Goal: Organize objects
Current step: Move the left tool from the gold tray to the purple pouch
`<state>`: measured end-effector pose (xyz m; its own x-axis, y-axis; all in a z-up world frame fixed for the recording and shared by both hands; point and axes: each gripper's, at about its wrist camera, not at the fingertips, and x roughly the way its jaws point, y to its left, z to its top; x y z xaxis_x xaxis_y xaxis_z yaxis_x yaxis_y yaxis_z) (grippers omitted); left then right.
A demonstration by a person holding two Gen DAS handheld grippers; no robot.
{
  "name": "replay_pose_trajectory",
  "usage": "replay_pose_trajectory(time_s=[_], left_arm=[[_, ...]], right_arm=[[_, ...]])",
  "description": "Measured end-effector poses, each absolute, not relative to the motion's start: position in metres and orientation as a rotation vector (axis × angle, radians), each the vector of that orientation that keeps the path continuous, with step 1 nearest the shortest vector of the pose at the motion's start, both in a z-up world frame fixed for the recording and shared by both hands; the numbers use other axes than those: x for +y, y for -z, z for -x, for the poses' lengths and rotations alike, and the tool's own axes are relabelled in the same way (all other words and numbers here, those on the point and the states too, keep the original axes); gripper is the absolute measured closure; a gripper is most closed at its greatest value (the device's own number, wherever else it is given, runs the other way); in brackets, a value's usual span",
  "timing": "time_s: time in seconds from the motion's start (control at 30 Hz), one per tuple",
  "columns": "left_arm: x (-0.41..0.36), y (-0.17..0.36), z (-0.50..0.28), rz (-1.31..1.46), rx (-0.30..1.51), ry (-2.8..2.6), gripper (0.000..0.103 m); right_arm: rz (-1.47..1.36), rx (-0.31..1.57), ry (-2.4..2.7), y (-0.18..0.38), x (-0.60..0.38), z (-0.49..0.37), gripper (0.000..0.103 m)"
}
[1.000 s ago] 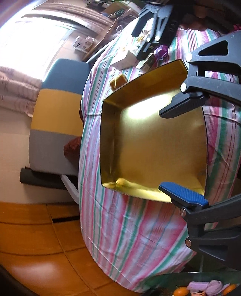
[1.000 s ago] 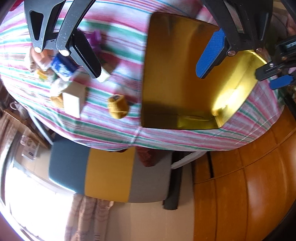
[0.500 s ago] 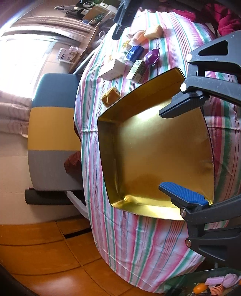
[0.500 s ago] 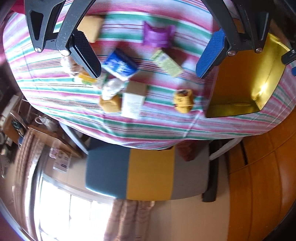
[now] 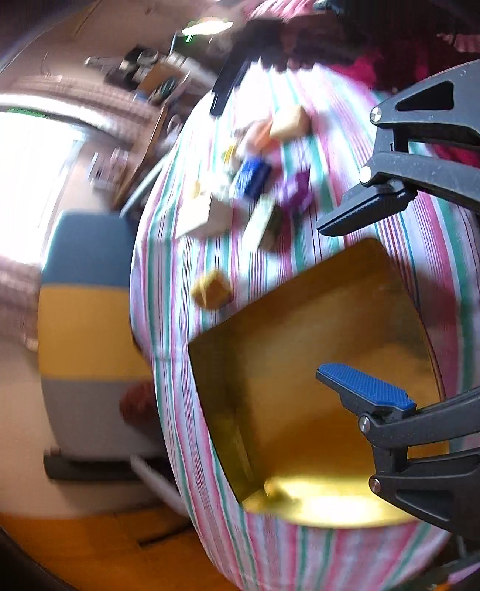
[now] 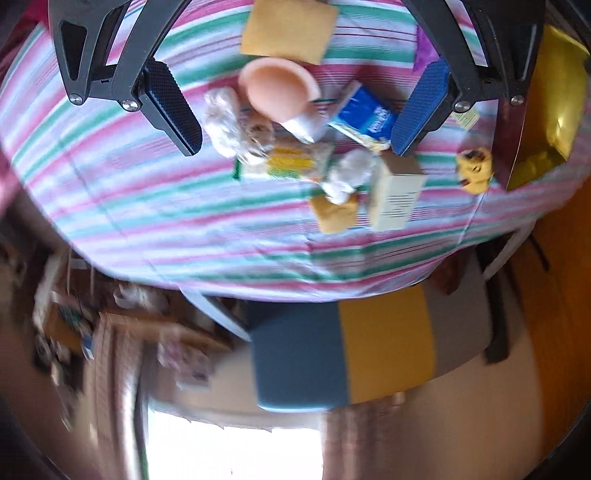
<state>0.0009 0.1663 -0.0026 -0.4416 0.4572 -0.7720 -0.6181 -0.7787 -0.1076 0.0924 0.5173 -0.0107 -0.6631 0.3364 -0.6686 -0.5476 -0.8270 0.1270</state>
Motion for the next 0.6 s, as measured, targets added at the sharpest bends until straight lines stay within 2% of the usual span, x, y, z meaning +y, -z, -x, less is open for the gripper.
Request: replay_pose_trajectory(time_s=[0.13, 0.3, 0.53, 0.6], left_arm=[[0.216, 0.008, -0.011, 1.094, 0.301, -2.085, 0.032], [0.278, 0.032, -0.017, 1.13, 0.396, -1.949, 0.032], [0.325, 0.076, 0.0, 1.274, 0.407, -1.927, 0.028], [0.332, 0.087, 0.007, 1.309, 0.433, -1.952, 0.031]], right_arm=[[0.927, 0.588, -2.421, 0.018, 0.535, -0.095, 0.0], [0.92, 0.62, -2.448, 0.014, 0.534, -0.096, 0.0], [0.868, 0.655, -2.463, 0.007, 0.537, -0.099, 0.0], [0.849, 0.678, -2.458, 0.005, 0.541, -0.101, 0.0]])
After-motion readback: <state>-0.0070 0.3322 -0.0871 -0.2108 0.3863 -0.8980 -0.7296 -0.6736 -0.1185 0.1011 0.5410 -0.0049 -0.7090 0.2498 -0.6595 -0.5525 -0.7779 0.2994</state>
